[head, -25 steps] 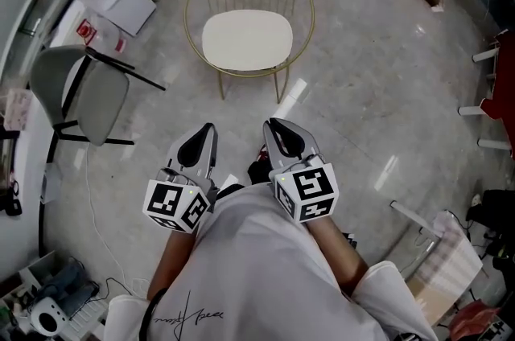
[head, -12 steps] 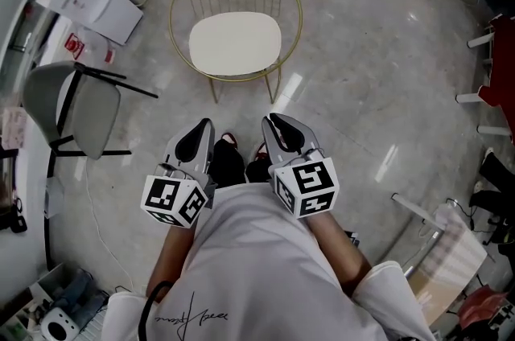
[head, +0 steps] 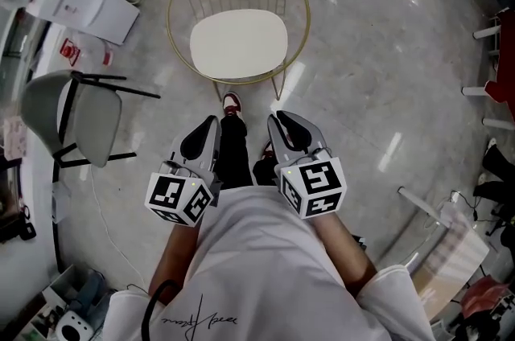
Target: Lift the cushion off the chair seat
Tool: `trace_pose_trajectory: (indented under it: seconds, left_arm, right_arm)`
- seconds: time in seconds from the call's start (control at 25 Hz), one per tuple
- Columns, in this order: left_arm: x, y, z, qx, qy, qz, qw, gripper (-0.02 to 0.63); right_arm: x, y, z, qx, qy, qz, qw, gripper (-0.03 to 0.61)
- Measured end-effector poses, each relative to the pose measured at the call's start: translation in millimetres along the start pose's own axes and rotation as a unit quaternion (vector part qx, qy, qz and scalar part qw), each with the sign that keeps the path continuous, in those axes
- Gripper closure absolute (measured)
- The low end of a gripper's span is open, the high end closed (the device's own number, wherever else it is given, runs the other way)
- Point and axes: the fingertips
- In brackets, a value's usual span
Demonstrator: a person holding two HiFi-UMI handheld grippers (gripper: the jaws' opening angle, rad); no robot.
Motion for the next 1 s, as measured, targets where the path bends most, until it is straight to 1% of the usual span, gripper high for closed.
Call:
trace_pose_trajectory:
  seconds: [0.4, 0.76, 1.0]
  left_arm:
    - [-61.5, -28.2, 45.1, -0.027, 0.008, -0.008, 0.9996, 0.607]
    - [-122.9, -57.6, 83.4, -0.054, 0.028, -0.009, 0.9981, 0.591]
    - [-157.3, -59.0, 104.5, -0.086, 0.051, 0.001, 0.9950, 0.591]
  right_arm:
    - [16.4, -26.4, 67.5, -0.022, 0.021, 0.020, 0.999, 0.532]
    - [25.9, -56.1, 127.1, -0.038, 0.055, 0.035, 0.997, 0.526]
    - [31.8, -63.6, 159.6, -0.051, 0.076, 0.050, 0.995, 0.520]
Point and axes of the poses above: the fingertips, and each gripper's own axes: z forward along the fingers, x to its right, y out of its underside, and after that the axes turned 2 degrees about -x, right-handed
